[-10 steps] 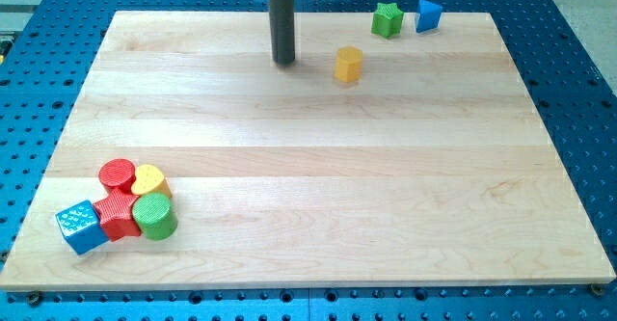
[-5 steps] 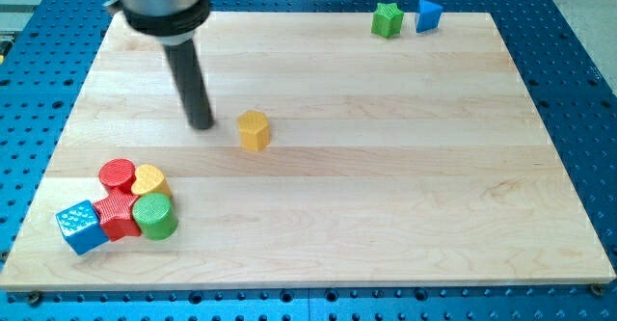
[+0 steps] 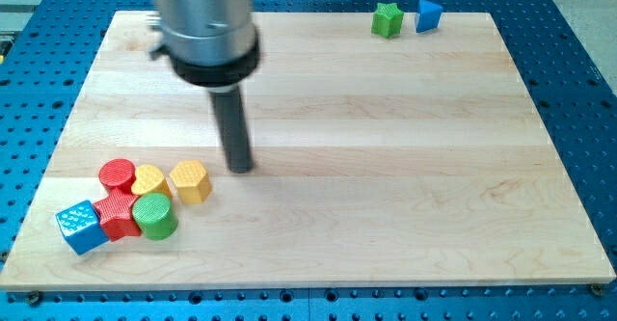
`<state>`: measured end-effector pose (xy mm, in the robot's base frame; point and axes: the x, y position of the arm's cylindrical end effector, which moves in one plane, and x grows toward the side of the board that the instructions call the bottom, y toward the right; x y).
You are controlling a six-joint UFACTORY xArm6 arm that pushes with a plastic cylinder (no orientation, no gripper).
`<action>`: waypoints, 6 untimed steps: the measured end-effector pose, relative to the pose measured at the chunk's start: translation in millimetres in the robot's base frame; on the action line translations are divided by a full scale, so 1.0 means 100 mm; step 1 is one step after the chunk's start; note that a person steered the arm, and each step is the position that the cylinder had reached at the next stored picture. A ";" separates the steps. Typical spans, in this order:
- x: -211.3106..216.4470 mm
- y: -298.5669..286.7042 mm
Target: Move the yellow blocks to the red blocks
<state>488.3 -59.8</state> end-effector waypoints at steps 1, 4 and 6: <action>0.27 -0.35; 0.13 -0.68; -1.26 -0.05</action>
<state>362.3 -65.0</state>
